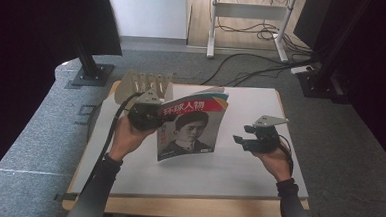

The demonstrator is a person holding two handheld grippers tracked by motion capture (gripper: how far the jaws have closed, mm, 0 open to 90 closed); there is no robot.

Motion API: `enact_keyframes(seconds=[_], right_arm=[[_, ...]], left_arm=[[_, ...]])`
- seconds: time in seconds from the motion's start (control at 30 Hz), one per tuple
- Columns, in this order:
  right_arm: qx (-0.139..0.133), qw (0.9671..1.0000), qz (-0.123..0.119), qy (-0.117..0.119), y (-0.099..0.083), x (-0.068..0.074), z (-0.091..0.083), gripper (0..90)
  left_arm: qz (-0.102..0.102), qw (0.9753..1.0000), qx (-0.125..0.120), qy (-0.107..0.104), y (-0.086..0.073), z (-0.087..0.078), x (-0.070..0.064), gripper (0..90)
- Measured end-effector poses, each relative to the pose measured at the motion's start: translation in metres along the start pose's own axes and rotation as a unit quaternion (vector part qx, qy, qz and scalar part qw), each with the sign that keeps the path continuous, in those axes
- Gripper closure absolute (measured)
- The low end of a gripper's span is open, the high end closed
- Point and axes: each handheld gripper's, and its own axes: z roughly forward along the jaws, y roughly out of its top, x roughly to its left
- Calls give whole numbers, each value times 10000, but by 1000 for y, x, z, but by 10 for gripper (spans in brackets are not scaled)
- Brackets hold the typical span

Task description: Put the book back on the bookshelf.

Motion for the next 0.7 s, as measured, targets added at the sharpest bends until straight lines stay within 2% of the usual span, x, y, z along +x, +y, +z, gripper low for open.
enact_keyframes(seconds=[0.13,0.33,0.47,0.57,0.7], right_arm=[[169,9998,-1,-65,-16,-1,9,272],[263,9996,76,-74,-31,-1,17,172],[351,9991,144,-201,-41,-1,22,131],[396,9987,168,-281,-47,-1,25,108],[537,9978,214,-330,-60,0,30,15]], left_arm=[[-125,9998,-26,145,-5,-15,6,872],[-308,9990,-64,310,-11,-30,13,872],[-519,9976,-117,439,-18,-43,20,872],[-599,9970,-125,482,-22,-51,24,872],[-682,9955,-166,642,-29,-65,28,872]])
